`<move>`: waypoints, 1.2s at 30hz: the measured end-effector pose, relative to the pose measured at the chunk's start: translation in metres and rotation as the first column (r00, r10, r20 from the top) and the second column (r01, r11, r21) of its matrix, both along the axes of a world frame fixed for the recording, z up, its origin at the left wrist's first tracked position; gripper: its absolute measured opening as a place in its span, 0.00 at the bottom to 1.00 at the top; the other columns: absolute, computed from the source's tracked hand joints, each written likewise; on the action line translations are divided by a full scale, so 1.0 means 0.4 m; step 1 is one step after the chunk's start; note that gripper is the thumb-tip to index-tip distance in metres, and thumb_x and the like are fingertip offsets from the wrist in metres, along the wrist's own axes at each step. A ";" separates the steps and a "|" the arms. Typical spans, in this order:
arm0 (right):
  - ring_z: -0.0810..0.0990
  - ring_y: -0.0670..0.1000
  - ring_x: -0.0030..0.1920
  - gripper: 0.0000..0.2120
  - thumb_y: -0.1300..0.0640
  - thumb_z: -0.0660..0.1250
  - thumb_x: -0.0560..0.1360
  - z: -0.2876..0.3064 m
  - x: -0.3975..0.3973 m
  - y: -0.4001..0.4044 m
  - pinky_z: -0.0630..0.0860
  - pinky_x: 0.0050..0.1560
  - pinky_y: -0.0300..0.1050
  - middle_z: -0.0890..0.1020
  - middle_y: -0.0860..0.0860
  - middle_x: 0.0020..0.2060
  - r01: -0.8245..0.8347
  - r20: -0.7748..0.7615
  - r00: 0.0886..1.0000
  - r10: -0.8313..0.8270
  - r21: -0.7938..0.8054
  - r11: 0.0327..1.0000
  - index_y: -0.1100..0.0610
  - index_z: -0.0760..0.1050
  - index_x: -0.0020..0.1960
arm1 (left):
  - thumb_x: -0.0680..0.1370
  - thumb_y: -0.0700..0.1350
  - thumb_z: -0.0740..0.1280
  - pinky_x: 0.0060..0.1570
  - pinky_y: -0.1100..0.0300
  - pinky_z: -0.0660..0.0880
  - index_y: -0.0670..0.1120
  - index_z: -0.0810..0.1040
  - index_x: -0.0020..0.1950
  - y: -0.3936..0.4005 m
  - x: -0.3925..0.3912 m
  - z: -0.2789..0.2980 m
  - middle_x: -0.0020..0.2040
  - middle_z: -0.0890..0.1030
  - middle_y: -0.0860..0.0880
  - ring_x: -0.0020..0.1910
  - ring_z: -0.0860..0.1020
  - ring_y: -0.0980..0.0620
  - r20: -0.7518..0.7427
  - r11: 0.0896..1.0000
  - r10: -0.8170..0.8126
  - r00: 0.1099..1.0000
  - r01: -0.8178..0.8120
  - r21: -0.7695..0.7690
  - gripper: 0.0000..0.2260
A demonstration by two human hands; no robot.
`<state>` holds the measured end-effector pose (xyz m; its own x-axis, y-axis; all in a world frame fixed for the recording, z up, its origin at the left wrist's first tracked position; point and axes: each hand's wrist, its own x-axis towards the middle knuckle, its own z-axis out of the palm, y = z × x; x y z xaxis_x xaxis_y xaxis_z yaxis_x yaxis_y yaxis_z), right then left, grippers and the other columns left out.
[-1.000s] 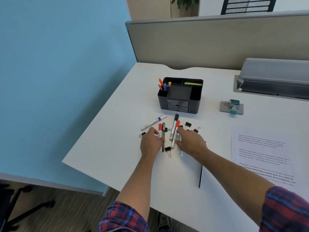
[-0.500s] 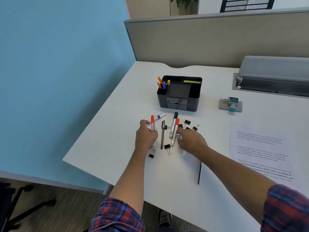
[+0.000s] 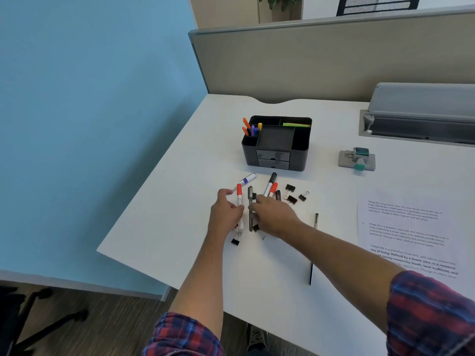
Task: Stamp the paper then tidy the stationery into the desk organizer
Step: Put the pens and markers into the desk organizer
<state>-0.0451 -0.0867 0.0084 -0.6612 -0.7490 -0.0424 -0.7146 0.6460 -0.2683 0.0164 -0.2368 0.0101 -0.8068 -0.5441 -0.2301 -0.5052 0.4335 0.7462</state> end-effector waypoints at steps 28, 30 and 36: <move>0.85 0.49 0.43 0.07 0.56 0.70 0.78 0.214 -0.210 -0.062 0.84 0.46 0.46 0.83 0.50 0.47 0.481 0.476 0.858 -0.192 -0.617 0.623 0.54 0.73 0.53 | 0.78 0.43 0.67 0.39 0.61 0.75 0.51 0.73 0.69 0.018 -0.025 0.006 0.41 0.79 0.54 0.43 0.79 0.53 -0.027 0.998 0.066 0.997 -0.066 0.017 0.19; 0.86 0.47 0.43 0.07 0.54 0.70 0.78 0.255 -0.255 -0.074 0.84 0.43 0.43 0.84 0.50 0.48 0.476 0.448 0.869 -0.211 -0.636 0.608 0.54 0.75 0.53 | 0.78 0.43 0.67 0.37 0.64 0.72 0.51 0.74 0.69 0.019 -0.021 0.005 0.41 0.78 0.54 0.42 0.79 0.56 -0.042 0.998 0.067 0.997 -0.067 0.015 0.19; 0.84 0.45 0.41 0.06 0.55 0.72 0.77 0.300 -0.344 -0.111 0.81 0.44 0.41 0.84 0.50 0.44 0.475 0.369 0.877 -0.308 -0.570 0.671 0.56 0.80 0.52 | 0.78 0.43 0.68 0.35 0.67 0.71 0.51 0.74 0.69 0.013 -0.012 -0.003 0.41 0.78 0.55 0.40 0.78 0.55 -0.075 0.997 0.081 0.994 -0.079 0.024 0.18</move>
